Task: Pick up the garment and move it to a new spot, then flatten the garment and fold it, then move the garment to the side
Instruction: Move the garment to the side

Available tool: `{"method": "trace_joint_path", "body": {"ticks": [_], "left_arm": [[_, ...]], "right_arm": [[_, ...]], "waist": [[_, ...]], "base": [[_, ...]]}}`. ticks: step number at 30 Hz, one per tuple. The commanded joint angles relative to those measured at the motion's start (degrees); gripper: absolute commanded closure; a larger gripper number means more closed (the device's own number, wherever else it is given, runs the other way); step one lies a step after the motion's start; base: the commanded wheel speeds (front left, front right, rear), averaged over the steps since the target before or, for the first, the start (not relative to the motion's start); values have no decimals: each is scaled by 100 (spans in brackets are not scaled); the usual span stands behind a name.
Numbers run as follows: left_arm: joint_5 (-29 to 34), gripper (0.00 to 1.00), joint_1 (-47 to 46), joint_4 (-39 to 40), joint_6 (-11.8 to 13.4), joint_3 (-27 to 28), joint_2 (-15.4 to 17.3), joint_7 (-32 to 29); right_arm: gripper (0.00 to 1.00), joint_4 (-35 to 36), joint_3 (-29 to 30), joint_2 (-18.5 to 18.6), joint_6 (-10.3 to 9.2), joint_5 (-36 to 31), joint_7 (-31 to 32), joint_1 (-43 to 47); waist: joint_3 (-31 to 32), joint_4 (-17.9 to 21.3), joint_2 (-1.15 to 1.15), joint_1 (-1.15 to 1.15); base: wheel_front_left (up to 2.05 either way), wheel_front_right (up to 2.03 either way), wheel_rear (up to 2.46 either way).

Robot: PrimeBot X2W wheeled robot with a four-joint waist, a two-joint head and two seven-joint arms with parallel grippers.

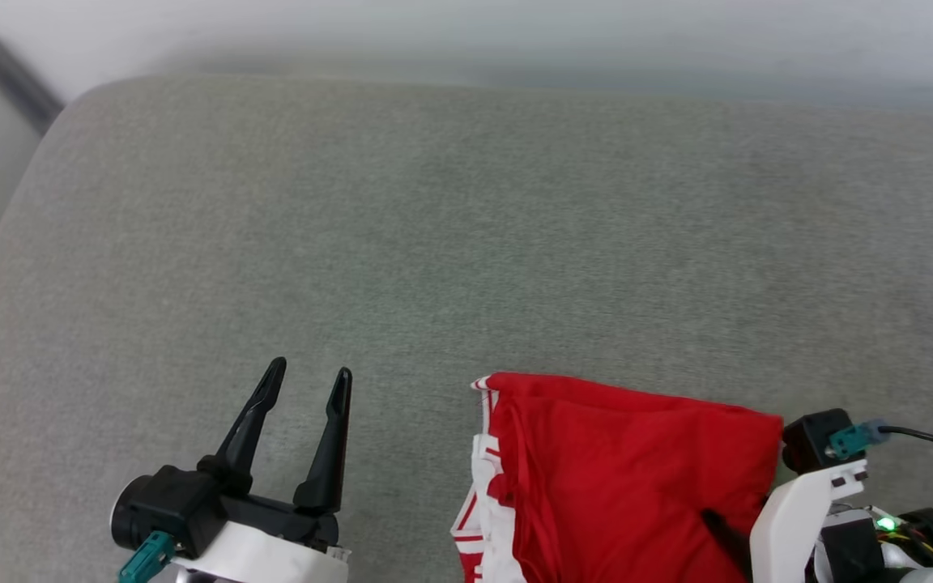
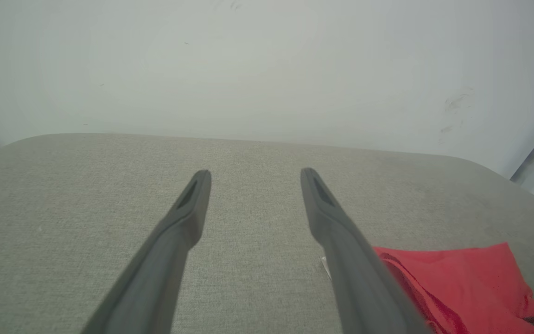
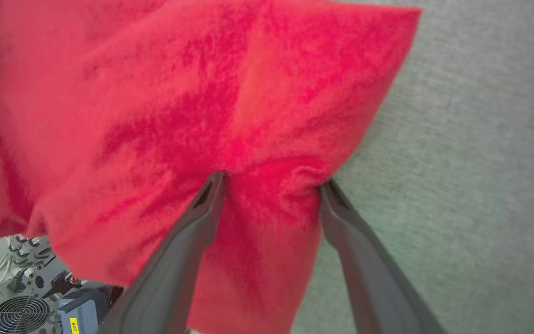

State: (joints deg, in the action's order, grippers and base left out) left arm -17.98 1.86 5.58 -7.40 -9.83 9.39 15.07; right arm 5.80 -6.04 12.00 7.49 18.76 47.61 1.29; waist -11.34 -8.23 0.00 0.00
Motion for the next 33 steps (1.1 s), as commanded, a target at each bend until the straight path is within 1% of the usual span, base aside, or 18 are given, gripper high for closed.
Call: {"method": "trace_joint_path", "body": {"ticks": [1, 6, 7, 8, 9, 14, 18, 19, 20, 22, 25, 30, 33], "left_arm": [[-18, 0, -95, -22, -9, -40, -24, 12], [-9, 0, -124, -41, -10, -50, -53, 12], [-9, 0, -128, -50, -10, -58, -56, 12], [-7, 0, -136, -63, -10, -70, -57, 12], [-9, 0, -145, -73, -10, -71, -59, 12], [-21, 0, -95, -112, -10, -33, -47, 12], [17, 0, -33, -147, -10, -25, -45, 12], [38, 0, -13, -153, -10, -77, -53, 12], [38, 0, -13, -153, -10, -77, -53, 12], [65, 0, -36, -152, -10, -191, -76, 12], [79, 0, -163, -179, -10, -472, -125, 12], [119, 0, -473, -256, -10, -819, -157, 12], [167, 0, -700, -229, -10, -1009, -93, 12]], "right_arm": [[0, -138, -56, -31, 0, -62, 28, -76], [0, -609, -300, -43, 1, -225, -57, -109], [41, -694, -401, -11, 3, -249, -92, -135], [91, -761, -488, 31, 8, -258, -153, -159], [100, -819, -534, 62, 7, -272, -214, -187], [100, -877, -666, 238, 0, -283, -453, -332], [100, -634, -966, 617, -5, -557, -611, -644], [100, -465, -1216, 880, -4, -661, -586, -813], [100, -465, -1216, 880, -4, -661, -586, -813], [100, -304, -1497, 1225, -3, -749, -513, -986], [100, -65, -1754, 1801, -3, -842, -405, -1303], [100, 220, -2191, 2824, -3, -914, -401, -1885], [100, 179, -2196, 3267, -2, -824, -506, -2194]], "waist": [[-141, -197, 0, 0], [-194, -324, 0, 0], [-193, -337, 0, 0], [-192, -344, 0, 0], [-184, -344, 0, 0], [-66, -238, 0, 0], [55, 22, 0, 0], [91, 197, 0, 0], [91, 197, 0, 0], [94, 396, 0, 0], [12, 704, 0, 0], [-309, 1350, 0, 0], [-576, 1710, 0, 0]], "base": [[0, 0, 0], [0, 0, 0], [0, 0, 0], [0, 0, 0], [0, 0, 0], [0, 0, 0], [0, 0, 0], [0, 0, 0], [0, 0, 0], [0, 0, 0], [0, 0, 0], [0, 0, 0], [0, 0, 0]]}}
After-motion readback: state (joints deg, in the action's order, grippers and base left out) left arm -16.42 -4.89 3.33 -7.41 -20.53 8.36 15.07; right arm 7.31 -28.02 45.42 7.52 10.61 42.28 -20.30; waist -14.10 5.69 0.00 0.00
